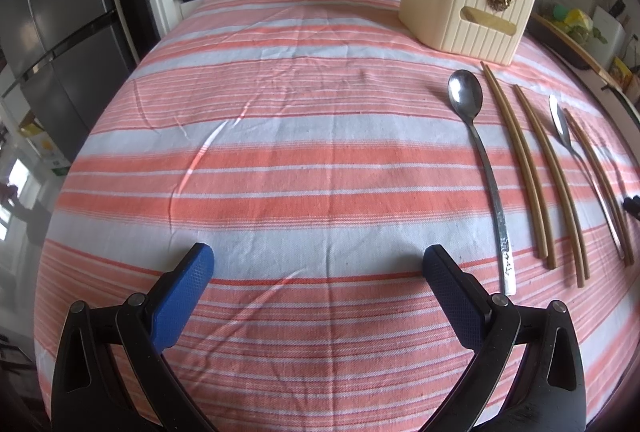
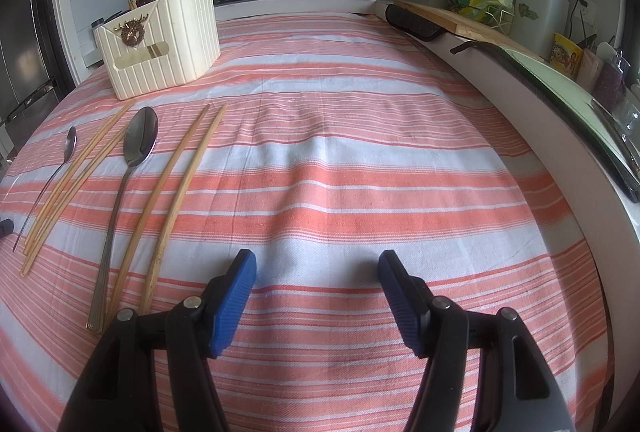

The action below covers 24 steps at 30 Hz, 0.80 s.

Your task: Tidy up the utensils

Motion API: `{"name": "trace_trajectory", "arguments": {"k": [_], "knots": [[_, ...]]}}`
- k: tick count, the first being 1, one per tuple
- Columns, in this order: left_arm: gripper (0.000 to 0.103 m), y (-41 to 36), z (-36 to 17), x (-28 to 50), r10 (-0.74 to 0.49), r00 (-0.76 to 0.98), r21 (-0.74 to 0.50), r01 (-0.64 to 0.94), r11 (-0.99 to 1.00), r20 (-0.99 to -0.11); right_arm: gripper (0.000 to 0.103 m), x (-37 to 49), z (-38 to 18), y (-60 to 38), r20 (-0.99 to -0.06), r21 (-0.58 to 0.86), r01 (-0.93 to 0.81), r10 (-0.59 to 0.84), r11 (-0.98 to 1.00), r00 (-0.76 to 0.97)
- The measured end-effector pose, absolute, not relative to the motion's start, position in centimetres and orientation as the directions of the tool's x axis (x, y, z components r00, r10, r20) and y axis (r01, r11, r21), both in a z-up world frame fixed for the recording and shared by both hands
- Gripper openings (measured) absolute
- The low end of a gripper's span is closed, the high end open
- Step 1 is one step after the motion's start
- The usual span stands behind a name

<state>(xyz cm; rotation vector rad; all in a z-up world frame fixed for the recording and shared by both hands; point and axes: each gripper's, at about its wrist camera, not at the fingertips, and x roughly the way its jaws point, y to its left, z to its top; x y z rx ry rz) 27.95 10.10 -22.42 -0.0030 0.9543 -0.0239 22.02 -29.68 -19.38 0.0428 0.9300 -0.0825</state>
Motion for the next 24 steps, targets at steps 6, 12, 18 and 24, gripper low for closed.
{"name": "trace_trajectory", "arguments": {"k": [6, 12, 18, 24], "knots": [[0.103, 10.2, -22.4, 27.7, -0.030, 0.577, -0.017, 0.027, 0.999, -0.816, 0.065, 22.0, -19.4, -29.7, -0.802, 0.001, 0.089, -0.053, 0.996, 0.595], [0.102, 10.6, -20.0, 27.2, -0.169, 0.569, -0.146, 0.086, 0.986, -0.805, 0.065, 22.0, -19.4, -29.8, -0.802, 0.002, 0.089, -0.052, 0.996, 0.595], [0.103, 6.1, -17.5, 29.7, -0.223, 0.557, -0.178, 0.136, 0.975, -0.800, 0.065, 22.0, -19.3, -29.8, -0.801, 0.002, 0.090, -0.052, 0.996, 0.596], [0.102, 2.3, -20.3, 33.1, -0.119, 0.566, -0.043, 0.147, 0.988, -0.816, 0.065, 22.0, -19.3, -29.8, -0.801, 0.002, 0.090, -0.052, 0.996, 0.596]]}}
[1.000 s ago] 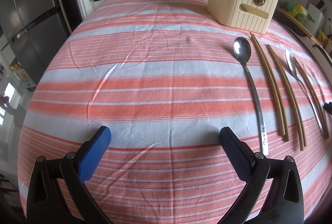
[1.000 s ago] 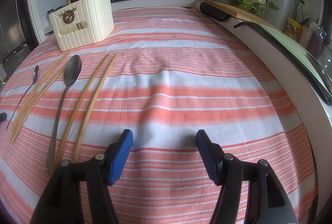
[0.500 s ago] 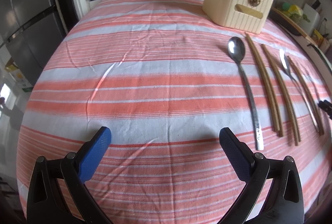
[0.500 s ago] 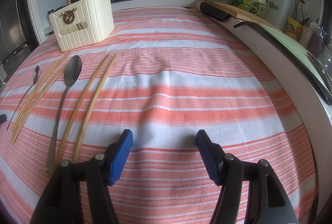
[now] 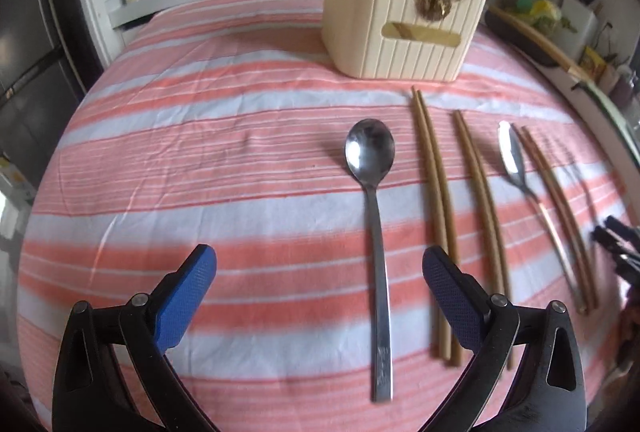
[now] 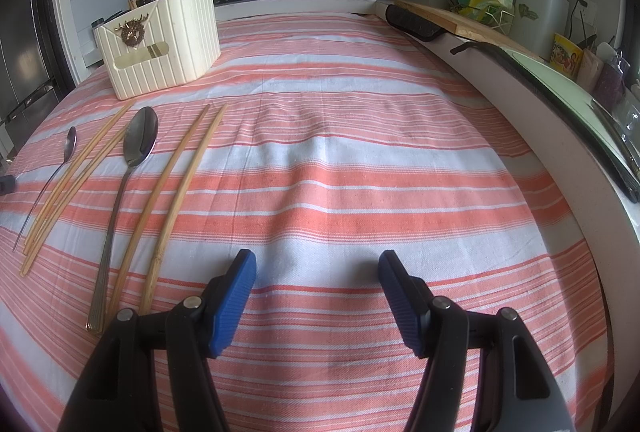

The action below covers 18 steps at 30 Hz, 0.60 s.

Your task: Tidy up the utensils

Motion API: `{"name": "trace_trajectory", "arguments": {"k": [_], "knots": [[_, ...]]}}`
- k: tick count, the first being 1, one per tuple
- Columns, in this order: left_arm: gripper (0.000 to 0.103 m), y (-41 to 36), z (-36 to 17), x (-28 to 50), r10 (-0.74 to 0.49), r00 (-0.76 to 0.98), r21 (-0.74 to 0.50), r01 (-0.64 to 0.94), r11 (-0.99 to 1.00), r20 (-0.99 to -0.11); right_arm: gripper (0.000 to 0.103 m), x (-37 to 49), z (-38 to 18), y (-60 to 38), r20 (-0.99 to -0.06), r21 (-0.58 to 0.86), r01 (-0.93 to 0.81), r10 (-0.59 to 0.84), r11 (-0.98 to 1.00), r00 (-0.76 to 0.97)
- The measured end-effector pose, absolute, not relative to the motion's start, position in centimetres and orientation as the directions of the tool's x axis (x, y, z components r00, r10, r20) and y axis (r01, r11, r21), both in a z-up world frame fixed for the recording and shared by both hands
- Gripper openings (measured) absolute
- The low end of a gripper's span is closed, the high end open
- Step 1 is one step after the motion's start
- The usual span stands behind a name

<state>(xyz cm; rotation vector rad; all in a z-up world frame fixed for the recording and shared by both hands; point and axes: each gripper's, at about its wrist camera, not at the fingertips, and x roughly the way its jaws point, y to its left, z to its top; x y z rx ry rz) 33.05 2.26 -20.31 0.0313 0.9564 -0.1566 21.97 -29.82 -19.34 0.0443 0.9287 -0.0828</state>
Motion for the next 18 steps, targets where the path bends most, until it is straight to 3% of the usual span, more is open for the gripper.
{"name": "trace_trajectory", "arguments": {"k": [4, 11, 14, 18], "knots": [[0.103, 2.2, -22.0, 34.0, -0.045, 0.559, 0.030, 0.124, 0.992, -0.828, 0.065, 21.9, -19.3, -29.9, -0.801, 0.002, 0.090, -0.053, 0.996, 0.596], [0.103, 4.5, -22.0, 33.8, -0.031, 0.579, -0.009, 0.041, 0.999, -0.815, 0.065, 22.4, -19.0, -29.7, -0.825, -0.005, 0.074, -0.046, 0.997, 0.564], [0.103, 4.3, -22.0, 33.8, -0.015, 0.582, 0.007, 0.036, 0.999, -0.813, 0.065, 23.7, -17.5, -28.8, -0.833, 0.092, -0.008, 0.081, 0.996, 0.548], [0.103, 4.4, -22.1, 33.7, -0.021, 0.581, 0.000, 0.036, 0.999, -0.814, 0.063, 26.4, -17.0, -26.8, -0.853, 0.140, -0.056, 0.149, 0.989, 0.500]]}}
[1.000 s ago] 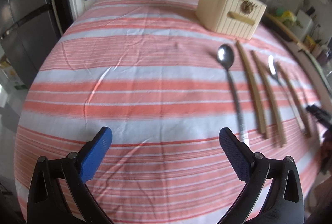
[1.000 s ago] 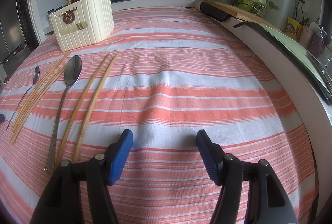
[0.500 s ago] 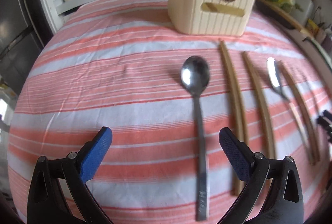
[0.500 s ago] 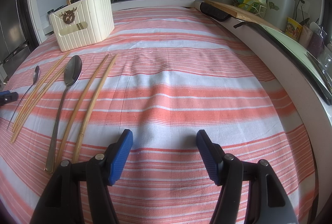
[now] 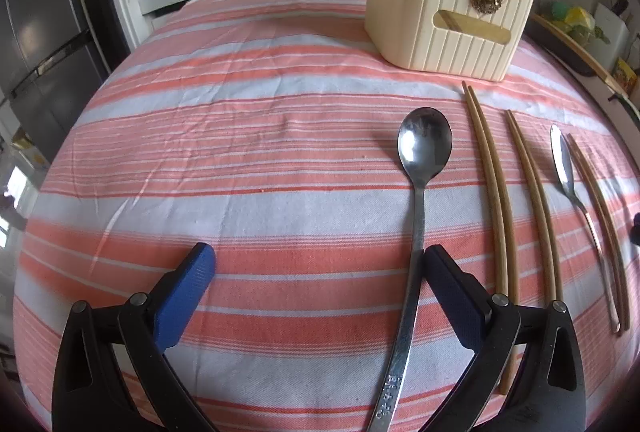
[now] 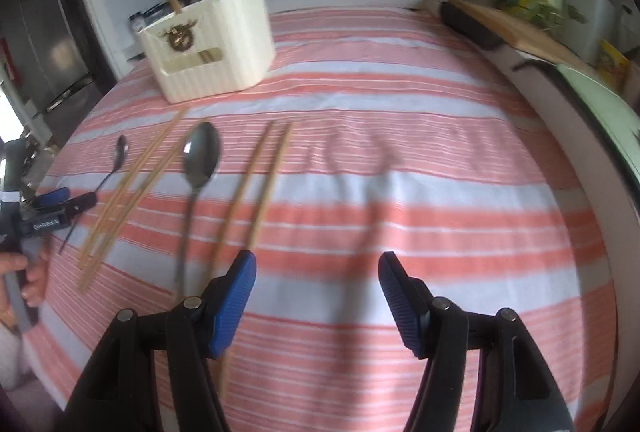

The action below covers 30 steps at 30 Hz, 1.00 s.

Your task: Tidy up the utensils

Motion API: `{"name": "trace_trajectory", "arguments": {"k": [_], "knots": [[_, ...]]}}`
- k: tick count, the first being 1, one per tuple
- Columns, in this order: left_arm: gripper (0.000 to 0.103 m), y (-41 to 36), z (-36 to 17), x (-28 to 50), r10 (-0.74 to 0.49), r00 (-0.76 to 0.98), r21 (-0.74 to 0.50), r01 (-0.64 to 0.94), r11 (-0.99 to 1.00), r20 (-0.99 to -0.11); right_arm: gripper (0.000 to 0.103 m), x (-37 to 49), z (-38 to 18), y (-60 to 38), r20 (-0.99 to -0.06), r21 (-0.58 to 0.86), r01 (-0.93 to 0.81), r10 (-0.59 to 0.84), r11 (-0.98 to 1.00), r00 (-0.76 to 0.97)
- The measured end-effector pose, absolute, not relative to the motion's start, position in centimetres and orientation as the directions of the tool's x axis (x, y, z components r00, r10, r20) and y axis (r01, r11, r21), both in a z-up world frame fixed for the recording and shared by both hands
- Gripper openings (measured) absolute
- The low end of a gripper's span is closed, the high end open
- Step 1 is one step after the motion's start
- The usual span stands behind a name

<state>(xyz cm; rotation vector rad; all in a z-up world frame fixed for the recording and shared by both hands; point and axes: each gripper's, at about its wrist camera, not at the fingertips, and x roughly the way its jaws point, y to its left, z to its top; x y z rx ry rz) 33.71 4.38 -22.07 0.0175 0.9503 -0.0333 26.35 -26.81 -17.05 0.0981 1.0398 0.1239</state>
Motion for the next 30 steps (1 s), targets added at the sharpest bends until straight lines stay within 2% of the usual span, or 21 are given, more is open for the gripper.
{"name": "trace_trajectory", "arguments": {"k": [2, 3, 4, 5, 7, 8, 9, 10, 12, 13, 14, 15, 19, 22, 23, 25, 27, 30], "knots": [[0.103, 4.5, -22.0, 33.7, -0.019, 0.577, 0.004, 0.039, 0.999, -0.816, 0.049, 27.4, -17.5, -25.8, -0.857, 0.187, -0.085, 0.205, 0.979, 0.472], [0.103, 4.3, -22.0, 33.6, -0.016, 0.573, 0.012, 0.045, 0.999, -0.820, 0.047, 27.8, -17.7, -25.2, -0.859, 0.206, -0.104, 0.231, 0.973, 0.456], [0.103, 4.1, -21.9, 33.5, -0.009, 0.567, 0.031, 0.061, 0.998, -0.824, 0.040, 28.0, -18.0, -24.6, -0.865, 0.205, -0.118, 0.236, 0.972, 0.443], [0.103, 3.8, -21.7, 33.1, 0.003, 0.561, 0.055, 0.075, 0.996, -0.828, 0.031, 28.2, -18.3, -24.0, -0.875, 0.187, -0.132, 0.226, 0.974, 0.428], [0.100, 3.4, -21.4, 32.5, 0.021, 0.557, 0.091, 0.099, 0.991, -0.830, 0.023, 28.3, -18.6, -23.2, -0.891, 0.125, -0.134, 0.171, 0.983, 0.421], [0.092, 3.2, -21.2, 32.0, 0.015, 0.559, 0.098, 0.117, 0.988, -0.829, 0.012, 28.2, -18.6, -22.9, -0.899, 0.072, -0.132, 0.122, 0.989, 0.420], [0.081, 3.0, -21.1, 31.6, -0.004, 0.557, 0.085, 0.133, 0.987, -0.831, 0.010, 28.2, -18.5, -22.9, -0.901, 0.043, -0.129, 0.095, 0.991, 0.422], [0.075, 2.7, -21.0, 31.3, -0.025, 0.551, 0.064, 0.142, 0.988, -0.834, 0.009, 28.0, -18.5, -22.9, -0.880, 0.037, -0.118, 0.088, 0.992, 0.467], [0.045, 2.3, -20.8, 30.8, -0.053, 0.551, 0.036, 0.149, 0.988, -0.833, 0.008, 27.7, -18.5, -23.2, -0.879, 0.017, -0.103, 0.064, 0.995, 0.473], [0.037, 2.1, -20.8, 30.6, -0.048, 0.556, 0.043, 0.149, 0.988, -0.830, 0.008, 27.4, -18.5, -23.4, -0.877, 0.001, -0.095, 0.046, 0.995, 0.479], [0.014, 1.5, -20.8, 30.1, -0.047, 0.564, 0.046, 0.150, 0.988, -0.825, 0.007, 26.9, -18.4, -23.8, -0.874, -0.013, -0.087, 0.031, 0.996, 0.485], [0.010, 1.1, -20.9, 29.7, -0.042, 0.569, 0.048, 0.142, 0.989, -0.821, 0.007, 26.5, -18.4, -23.9, -0.868, -0.022, -0.078, 0.019, 0.997, 0.496], [0.009, 0.2, -21.0, 27.9, -0.006, 0.586, 0.039, 0.064, 0.997, -0.810, 0.007, 24.8, -18.3, -23.9, -0.855, -0.044, -0.062, -0.006, 0.997, 0.519], [0.008, -0.3, -21.0, 26.6, -0.046, 0.571, -0.029, 0.037, 0.999, -0.819, 0.007, 24.1, -18.2, -24.1, -0.858, -0.068, -0.078, -0.019, 0.995, 0.514], [0.011, -0.3, -20.9, 26.5, -0.066, 0.560, -0.054, 0.038, 0.998, -0.826, 0.007, 24.1, -18.2, -24.3, -0.859, -0.065, -0.081, -0.015, 0.995, 0.512], [0.026, -0.1, -20.7, 26.6, -0.114, 0.534, -0.096, 0.062, 0.993, -0.837, 0.007, 24.3, -18.1, -24.8, -0.863, -0.046, -0.083, 0.002, 0.996, 0.505], [0.056, 0.6, -20.0, 26.6, -0.151, 0.525, -0.123, 0.088, 0.989, -0.838, 0.008, 24.8, -18.0, -25.2, -0.875, -0.016, -0.091, 0.030, 0.996, 0.483], [0.065, 1.6, -19.4, 26.7, -0.149, 0.547, -0.110, 0.104, 0.989, -0.824, 0.012, 25.0, -17.9, -25.6, -0.894, 0.006, -0.114, 0.056, 0.993, 0.445]]}}
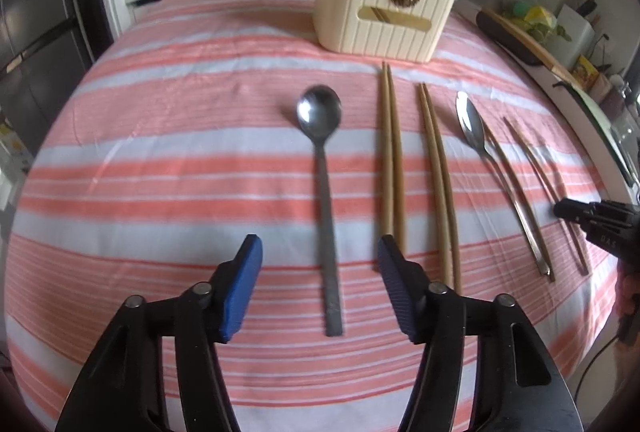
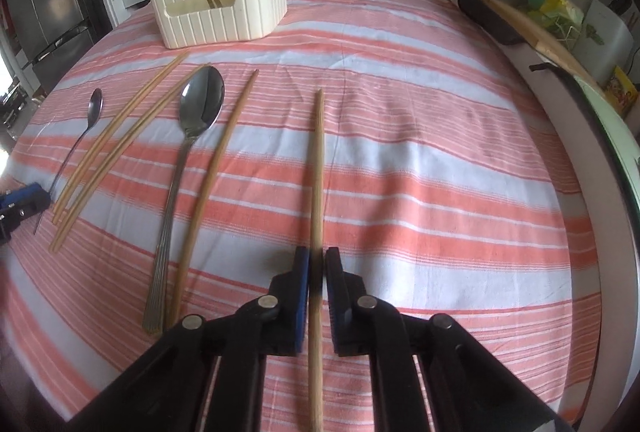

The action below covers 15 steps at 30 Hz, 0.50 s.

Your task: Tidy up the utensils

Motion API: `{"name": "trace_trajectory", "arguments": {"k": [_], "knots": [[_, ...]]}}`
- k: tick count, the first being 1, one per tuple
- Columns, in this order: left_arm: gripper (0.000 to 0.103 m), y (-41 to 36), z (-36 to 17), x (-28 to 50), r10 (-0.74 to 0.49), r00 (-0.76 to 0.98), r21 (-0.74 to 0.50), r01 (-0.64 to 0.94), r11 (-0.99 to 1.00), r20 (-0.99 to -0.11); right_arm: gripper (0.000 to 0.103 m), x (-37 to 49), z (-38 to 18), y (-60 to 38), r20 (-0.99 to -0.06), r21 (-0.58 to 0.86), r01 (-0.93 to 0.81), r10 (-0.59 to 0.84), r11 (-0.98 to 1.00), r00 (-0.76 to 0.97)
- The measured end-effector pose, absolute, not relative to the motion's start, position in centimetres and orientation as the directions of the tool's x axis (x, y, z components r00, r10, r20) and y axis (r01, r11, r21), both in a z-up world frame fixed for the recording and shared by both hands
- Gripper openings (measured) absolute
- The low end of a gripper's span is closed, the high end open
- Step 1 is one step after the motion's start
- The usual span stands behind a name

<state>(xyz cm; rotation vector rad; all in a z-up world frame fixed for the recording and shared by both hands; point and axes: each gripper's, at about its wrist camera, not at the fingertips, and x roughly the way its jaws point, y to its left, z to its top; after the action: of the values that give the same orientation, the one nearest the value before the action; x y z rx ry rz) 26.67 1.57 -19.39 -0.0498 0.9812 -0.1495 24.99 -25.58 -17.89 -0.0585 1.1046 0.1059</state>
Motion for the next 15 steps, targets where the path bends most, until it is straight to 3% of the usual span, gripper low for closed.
{"name": "trace_trajectory", "arguments": {"k": [2, 15], "knots": [[0.065, 2.4, -19.3, 27.4, -0.161, 0.536, -0.118, 0.114, 0.986, -0.829, 0.016, 25.0, -17.9, -25.7, -0.903, 0.019, -0.132, 0.073, 0.991, 0.424], [0.074, 3.1, -18.3, 29.8, -0.151, 0.502, -0.066, 0.183, 0.981, -0.852, 0.016, 26.7, -18.0, -25.4, -0.942, 0.017, -0.180, 0.076, 0.984, 0.328]]}}
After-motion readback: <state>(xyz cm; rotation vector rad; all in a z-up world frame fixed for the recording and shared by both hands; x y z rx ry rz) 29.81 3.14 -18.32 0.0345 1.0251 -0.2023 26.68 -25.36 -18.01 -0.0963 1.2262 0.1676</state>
